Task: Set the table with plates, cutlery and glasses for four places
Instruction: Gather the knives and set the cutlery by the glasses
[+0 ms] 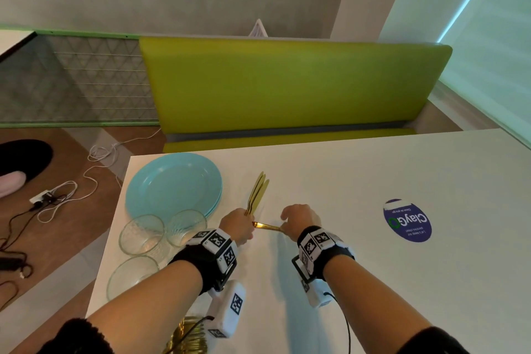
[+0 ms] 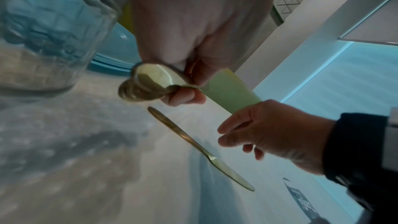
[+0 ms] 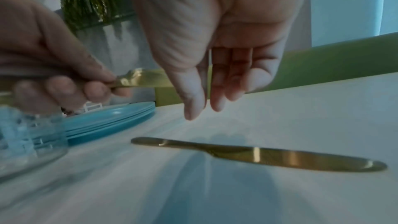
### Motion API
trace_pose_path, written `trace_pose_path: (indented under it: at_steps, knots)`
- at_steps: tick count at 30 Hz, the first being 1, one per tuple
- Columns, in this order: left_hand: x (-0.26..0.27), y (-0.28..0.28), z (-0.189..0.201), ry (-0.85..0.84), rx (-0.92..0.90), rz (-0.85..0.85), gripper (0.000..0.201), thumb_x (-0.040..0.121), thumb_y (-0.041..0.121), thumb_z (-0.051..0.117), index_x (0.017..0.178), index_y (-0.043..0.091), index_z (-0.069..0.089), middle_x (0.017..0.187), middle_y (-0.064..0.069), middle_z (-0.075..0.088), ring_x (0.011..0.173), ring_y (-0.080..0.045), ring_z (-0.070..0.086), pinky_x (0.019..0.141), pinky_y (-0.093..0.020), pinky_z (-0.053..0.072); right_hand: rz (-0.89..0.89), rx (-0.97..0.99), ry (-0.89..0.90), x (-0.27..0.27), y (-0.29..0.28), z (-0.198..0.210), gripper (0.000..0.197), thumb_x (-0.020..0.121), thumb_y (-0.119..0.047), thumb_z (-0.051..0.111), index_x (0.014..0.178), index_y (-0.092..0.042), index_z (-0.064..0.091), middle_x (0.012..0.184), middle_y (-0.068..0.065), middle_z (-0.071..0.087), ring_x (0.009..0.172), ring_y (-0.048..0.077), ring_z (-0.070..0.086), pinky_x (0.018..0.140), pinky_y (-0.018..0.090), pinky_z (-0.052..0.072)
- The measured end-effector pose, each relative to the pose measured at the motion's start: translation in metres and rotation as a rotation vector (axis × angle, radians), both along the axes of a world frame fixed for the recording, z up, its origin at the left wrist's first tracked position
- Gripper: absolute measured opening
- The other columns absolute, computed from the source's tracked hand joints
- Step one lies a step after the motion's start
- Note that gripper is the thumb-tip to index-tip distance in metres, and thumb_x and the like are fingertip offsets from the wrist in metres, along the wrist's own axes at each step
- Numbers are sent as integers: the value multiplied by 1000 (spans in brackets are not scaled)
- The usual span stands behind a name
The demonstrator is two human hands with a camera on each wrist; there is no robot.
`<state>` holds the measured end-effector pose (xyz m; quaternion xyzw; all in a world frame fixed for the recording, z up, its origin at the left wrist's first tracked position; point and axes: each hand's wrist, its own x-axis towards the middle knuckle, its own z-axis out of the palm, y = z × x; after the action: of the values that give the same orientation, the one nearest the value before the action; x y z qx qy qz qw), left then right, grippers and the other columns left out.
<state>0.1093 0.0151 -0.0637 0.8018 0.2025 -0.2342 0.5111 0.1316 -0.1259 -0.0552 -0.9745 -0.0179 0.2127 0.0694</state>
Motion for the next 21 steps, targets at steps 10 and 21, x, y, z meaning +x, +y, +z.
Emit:
trace_pose_path:
  at_steps: [10,21]
  knots:
    - [8,4,-1,-23,105,-45,29,98,22,37,108,3,57,109,-21,65,94,-33,62,73,-30,40,243,-169,32,13,23,-28,27,96,-18,48,118,-12,64,119,6,63,109,23,61,87,30,52]
    - [7,3,-1,-24,172,-49,37,98,30,38,121,5,52,121,-16,61,113,-32,59,99,-43,48,408,-264,-18,8,11,-33,31,96,-13,41,115,-10,65,114,10,63,105,25,62,82,30,50]
